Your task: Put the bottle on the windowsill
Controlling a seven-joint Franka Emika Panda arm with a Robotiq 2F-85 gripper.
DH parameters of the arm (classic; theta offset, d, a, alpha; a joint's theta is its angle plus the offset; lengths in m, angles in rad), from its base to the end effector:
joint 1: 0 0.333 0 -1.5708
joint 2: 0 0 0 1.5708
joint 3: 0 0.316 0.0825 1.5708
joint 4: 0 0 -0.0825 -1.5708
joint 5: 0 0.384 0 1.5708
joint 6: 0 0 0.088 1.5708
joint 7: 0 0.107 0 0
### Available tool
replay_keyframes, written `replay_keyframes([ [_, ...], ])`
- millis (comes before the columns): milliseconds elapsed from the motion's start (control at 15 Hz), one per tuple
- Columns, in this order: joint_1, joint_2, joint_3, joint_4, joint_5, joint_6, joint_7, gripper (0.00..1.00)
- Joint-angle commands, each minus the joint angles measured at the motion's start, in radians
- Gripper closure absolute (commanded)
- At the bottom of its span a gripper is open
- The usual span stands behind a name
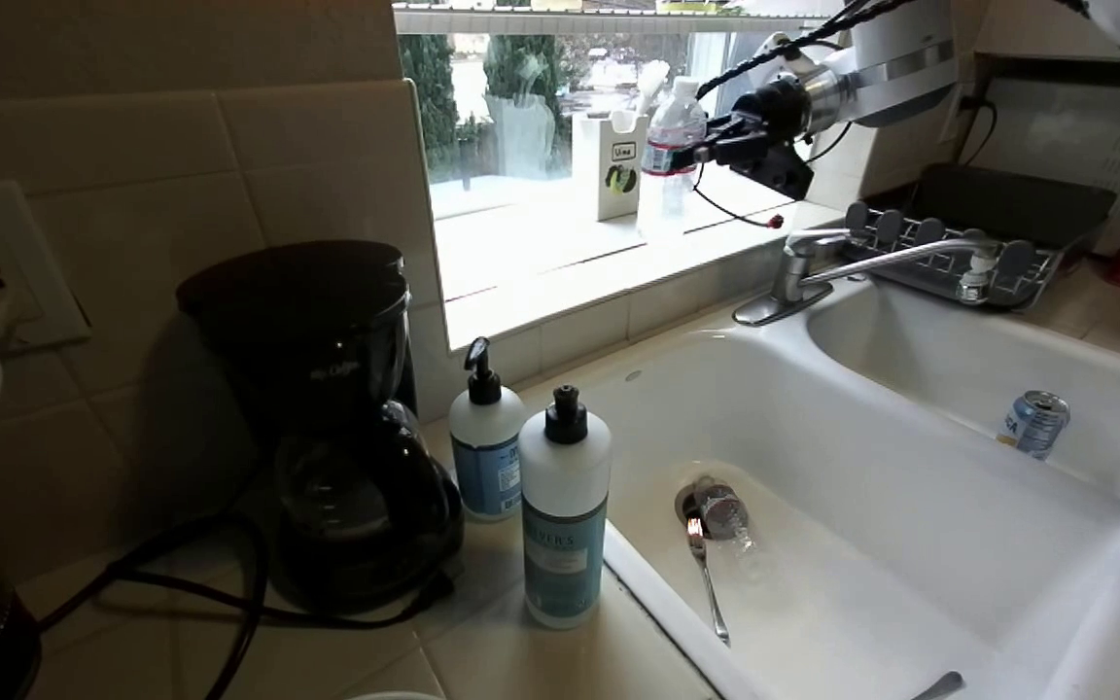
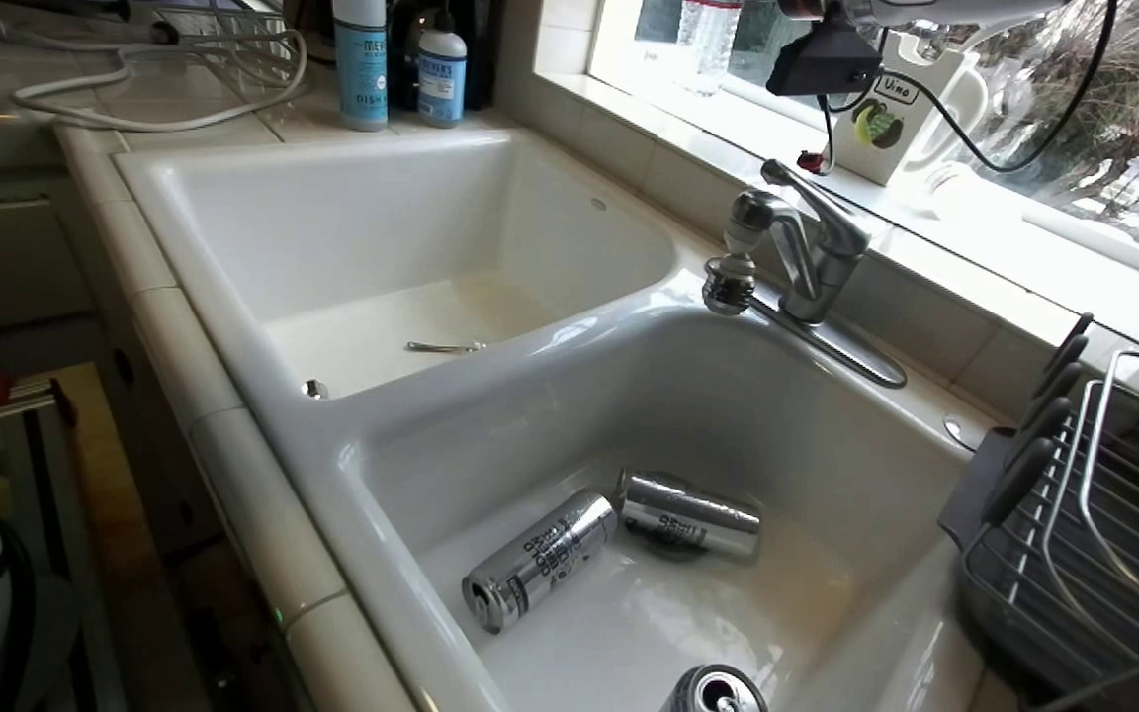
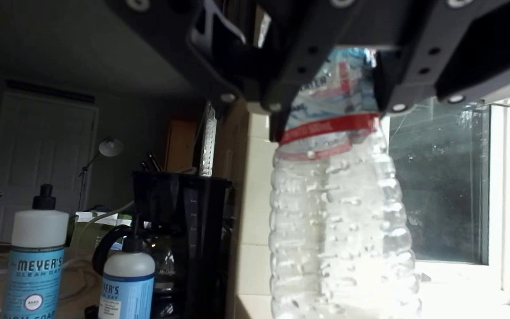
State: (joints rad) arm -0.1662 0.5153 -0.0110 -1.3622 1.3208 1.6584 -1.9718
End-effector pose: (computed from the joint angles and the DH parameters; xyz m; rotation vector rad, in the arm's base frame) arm 0.7097 -0.0279 0.4769 -1.5054 -1.3917 -1.2517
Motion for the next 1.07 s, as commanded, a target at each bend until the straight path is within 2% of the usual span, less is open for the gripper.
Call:
replay_keyframes([
  [0, 0.013, 0.102, 0.008, 0.146, -0.008, -0.002, 0.073, 0.88],
  [533, 0.003, 0.194, 0.033, 0.234, 0.001, -0.011, 0.143, 0.88],
  [600, 0.005, 0.156, 0.028, 0.182, -0.007, 0.006, 0.115, 0.63],
  [800, 0.003, 0.174, 0.033, 0.198, -0.007, 0.006, 0.119, 0.63],
  [867, -0.004, 0.181, 0.037, 0.201, -0.002, -0.008, 0.117, 0.88],
  [1000, -0.007, 0.189, 0.043, 0.194, 0.009, -0.007, 0.088, 0.88],
])
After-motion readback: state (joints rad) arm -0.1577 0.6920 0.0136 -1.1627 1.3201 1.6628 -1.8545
